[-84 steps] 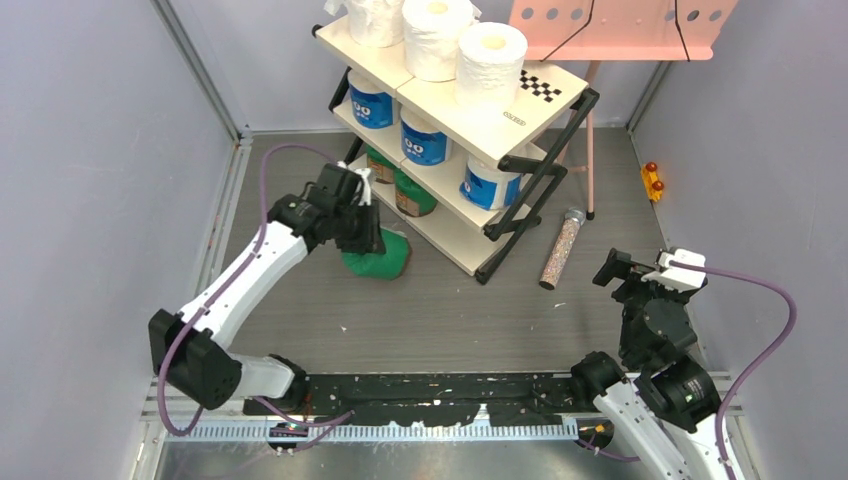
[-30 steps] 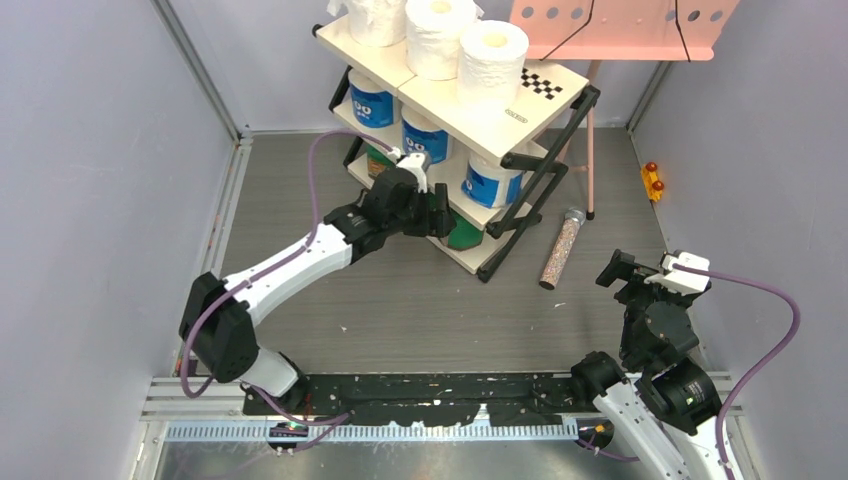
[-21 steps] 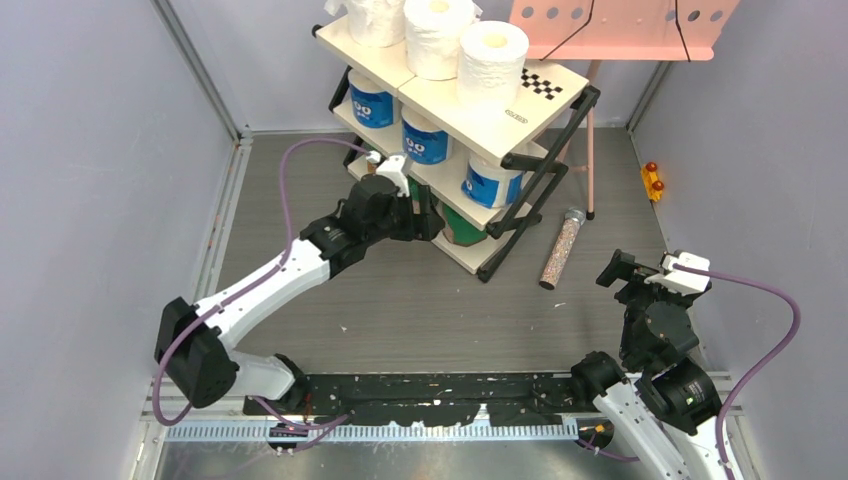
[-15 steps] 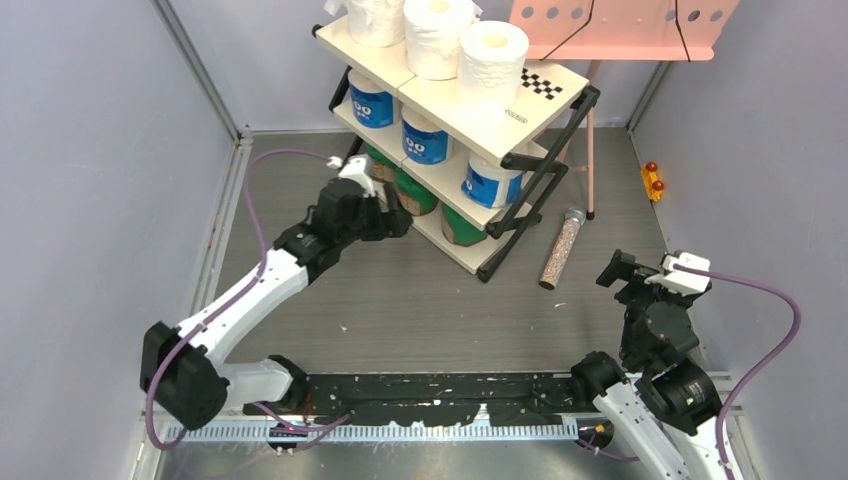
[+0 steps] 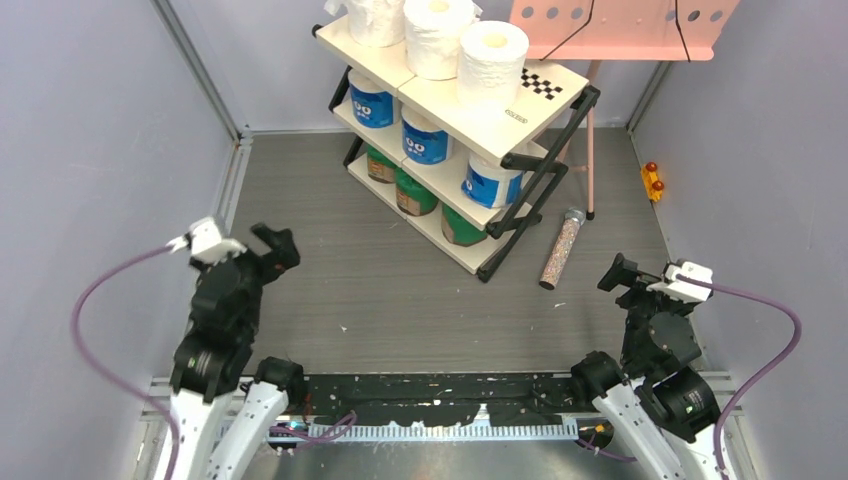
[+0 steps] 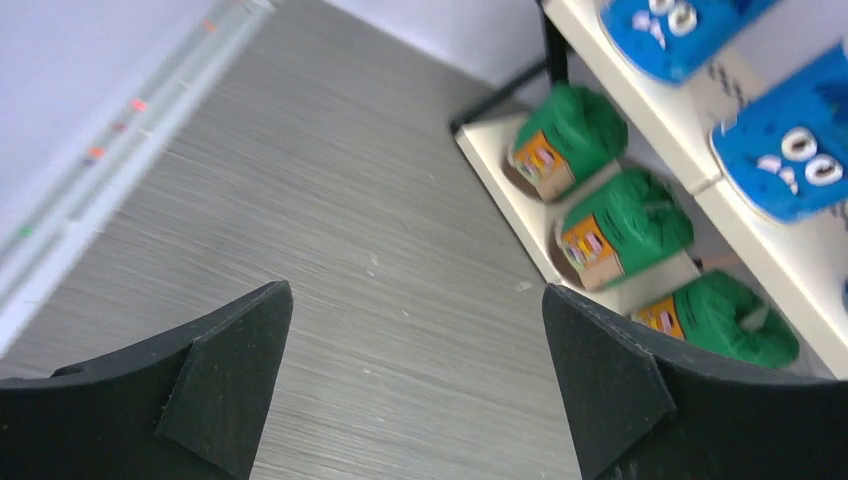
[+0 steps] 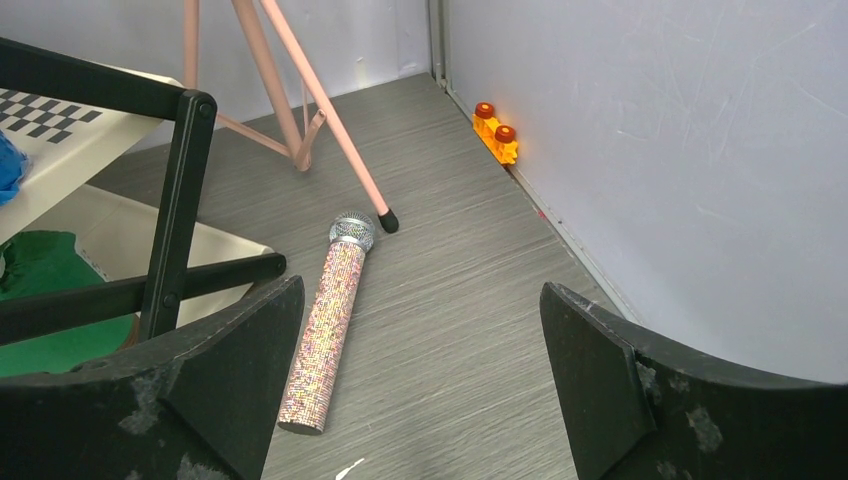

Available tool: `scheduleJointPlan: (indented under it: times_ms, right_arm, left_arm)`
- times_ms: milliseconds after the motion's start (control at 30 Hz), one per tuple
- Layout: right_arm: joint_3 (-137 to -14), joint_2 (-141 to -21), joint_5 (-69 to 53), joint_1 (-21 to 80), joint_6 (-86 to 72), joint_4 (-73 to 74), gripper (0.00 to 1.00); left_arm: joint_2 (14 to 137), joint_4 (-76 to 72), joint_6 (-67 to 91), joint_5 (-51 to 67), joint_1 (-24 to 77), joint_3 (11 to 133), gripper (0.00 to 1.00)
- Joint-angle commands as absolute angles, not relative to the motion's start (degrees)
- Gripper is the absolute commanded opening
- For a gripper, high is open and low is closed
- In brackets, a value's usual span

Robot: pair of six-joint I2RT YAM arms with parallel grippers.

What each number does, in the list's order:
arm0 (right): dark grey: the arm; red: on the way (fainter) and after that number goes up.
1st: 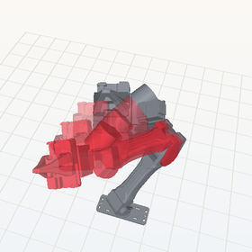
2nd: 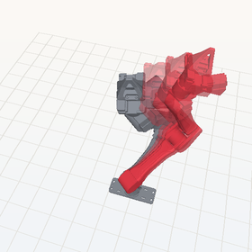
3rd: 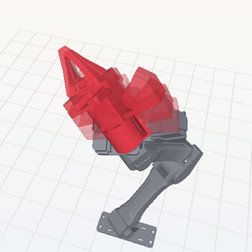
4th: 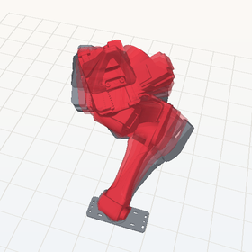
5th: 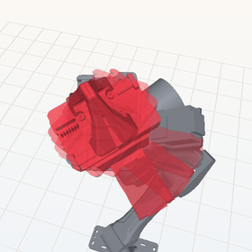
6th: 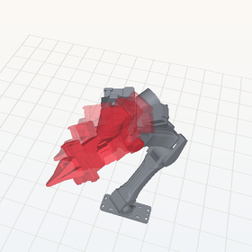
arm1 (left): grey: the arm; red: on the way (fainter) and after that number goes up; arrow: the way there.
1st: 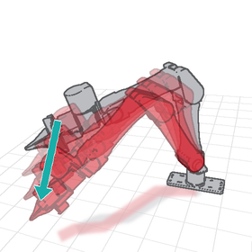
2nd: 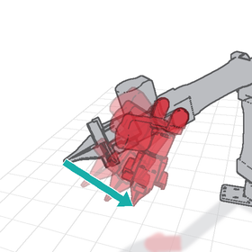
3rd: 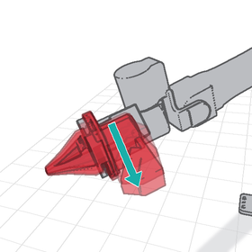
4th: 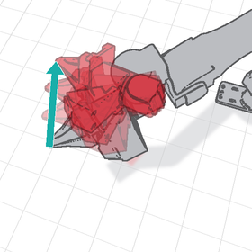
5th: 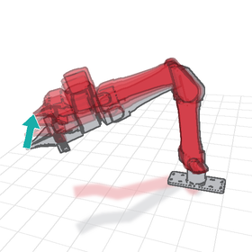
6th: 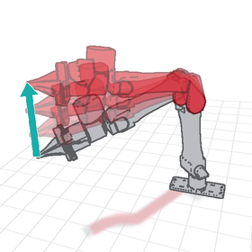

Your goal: Place and organize the paper towels onto the shelf

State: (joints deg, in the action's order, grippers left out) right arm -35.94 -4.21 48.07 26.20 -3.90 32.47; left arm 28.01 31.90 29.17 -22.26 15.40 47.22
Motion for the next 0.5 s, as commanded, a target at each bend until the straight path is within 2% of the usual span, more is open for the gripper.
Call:
scheduleJointPlan:
  times_ms: [0,233,467]
  right_arm:
    - [-35.72,-3.07,49.05,26.48,-2.65,29.24,0.95]
    - [-35.90,-3.94,51.51,26.46,-2.48,29.02,0.95]
    - [-35.58,-2.95,53.28,26.38,-2.76,29.03,0.95]
  left_arm:
    - [16.07,39.12,25.02,-36.88,15.03,46.40,1.00]
    - [-2.42,40.75,18.83,-46.12,15.04,44.26,1.00]
    - [-13.20,39.97,18.19,-46.53,15.16,39.60,1.00]
